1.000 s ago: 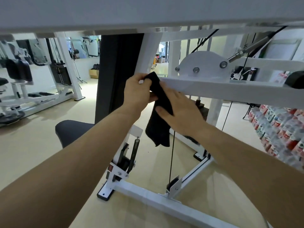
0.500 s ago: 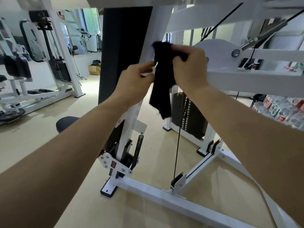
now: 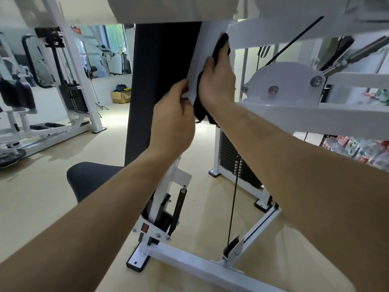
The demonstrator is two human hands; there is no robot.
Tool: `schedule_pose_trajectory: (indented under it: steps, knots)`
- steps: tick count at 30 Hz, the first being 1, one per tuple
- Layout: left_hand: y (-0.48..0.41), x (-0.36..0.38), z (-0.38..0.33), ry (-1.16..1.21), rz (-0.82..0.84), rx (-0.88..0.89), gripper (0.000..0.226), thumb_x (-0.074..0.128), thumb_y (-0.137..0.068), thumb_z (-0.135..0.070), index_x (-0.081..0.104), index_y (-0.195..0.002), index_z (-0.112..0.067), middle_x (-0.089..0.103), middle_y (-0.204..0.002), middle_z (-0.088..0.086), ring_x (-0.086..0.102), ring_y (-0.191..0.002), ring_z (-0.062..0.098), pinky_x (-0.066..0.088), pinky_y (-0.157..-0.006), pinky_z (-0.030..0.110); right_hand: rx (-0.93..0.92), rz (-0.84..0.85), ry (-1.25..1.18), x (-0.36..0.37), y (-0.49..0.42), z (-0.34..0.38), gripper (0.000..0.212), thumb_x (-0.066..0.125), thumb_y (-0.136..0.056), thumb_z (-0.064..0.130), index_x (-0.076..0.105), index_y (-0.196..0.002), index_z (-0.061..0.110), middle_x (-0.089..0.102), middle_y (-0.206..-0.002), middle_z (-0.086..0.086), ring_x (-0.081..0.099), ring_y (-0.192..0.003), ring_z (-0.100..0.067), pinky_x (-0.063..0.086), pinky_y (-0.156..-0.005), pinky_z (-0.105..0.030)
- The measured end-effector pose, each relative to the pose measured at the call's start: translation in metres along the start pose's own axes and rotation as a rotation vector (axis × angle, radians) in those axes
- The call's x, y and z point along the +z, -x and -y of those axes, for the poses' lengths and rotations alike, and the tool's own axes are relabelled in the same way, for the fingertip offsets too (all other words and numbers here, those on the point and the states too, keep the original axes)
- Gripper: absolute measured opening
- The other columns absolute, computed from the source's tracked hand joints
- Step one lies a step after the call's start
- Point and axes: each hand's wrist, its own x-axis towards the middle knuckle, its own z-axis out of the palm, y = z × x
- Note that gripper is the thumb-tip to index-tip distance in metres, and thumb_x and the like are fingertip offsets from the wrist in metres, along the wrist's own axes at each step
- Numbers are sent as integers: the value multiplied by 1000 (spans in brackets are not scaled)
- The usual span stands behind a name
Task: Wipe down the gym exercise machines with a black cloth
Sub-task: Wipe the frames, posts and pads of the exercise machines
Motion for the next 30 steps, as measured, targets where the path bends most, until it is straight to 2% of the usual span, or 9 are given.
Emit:
schedule_pose_trajectory:
  steps: [3,6,8,11,14,19,23,26,30]
  knots:
    - [-4,1,-1,18,-2,-33,45,43,-99,-4,50,-143,-12,63,-132,4,58,-120,15,45,-101,21,-140,-6,9,-5,4,12,61,36,-103,7,8,-158,7,7,-166,-11,32,-140,-22,21,-85,9]
    - [-6,1,-2,25,2,4,45,44,-98,-6,50,-143,-11,63,-132,4,59,-119,16,47,-103,28,-292,-79,148,-7,-6,15,62,41,-98,12,18,-156,6,9,-164,-15,48,-120,-23,50,-86,-31]
    - [-4,2,0,23,0,21,45,44,-98,-7,50,-143,-10,63,-132,4,59,-119,17,48,-104,33,-303,-71,225,-7,-6,10,67,44,-96,12,15,-156,5,8,-164,-18,47,-114,-24,53,-86,-43]
    - [5,4,9,-1,-10,19,45,42,-97,-8,52,-141,-8,63,-132,6,59,-121,19,48,-105,37,-297,63,306,-2,19,-10,72,47,-96,7,7,-156,0,6,-162,-25,35,-135,-27,38,-107,-20]
    - [15,0,11,-7,3,32,46,39,-97,-11,51,-141,-7,63,-133,7,59,-121,19,49,-105,39,-294,171,343,-3,34,-13,68,44,-98,11,9,-155,-2,4,-161,-28,24,-146,-40,32,-115,-40]
    - [10,-12,5,-10,-7,45,50,36,-94,-8,50,-142,-6,62,-135,7,60,-121,19,47,-106,34,-493,4,427,-16,-12,0,69,38,-92,7,12,-155,-1,3,-160,-30,50,-124,-43,53,-87,-44]
    - [17,-14,9,-24,4,55,51,33,-95,-8,50,-142,-7,61,-134,6,61,-119,18,48,-105,32,-741,18,852,-16,-4,-21,62,43,-93,9,27,-153,0,15,-160,-28,20,-144,-53,28,-117,-44]
    - [29,-13,19,-33,23,34,48,34,-96,-11,52,-141,-10,62,-132,3,61,-117,16,50,-102,33,-915,138,1080,-22,21,-41,61,42,-96,18,28,-153,1,14,-163,-22,11,-146,-53,17,-121,-55]
    - [45,-14,24,-53,62,5,46,35,-98,-10,52,-142,-12,61,-133,0,61,-114,13,51,-101,33,-1040,386,1231,-43,44,-68,63,28,-95,13,18,-157,7,9,-166,-13,8,-150,-42,21,-119,-52]
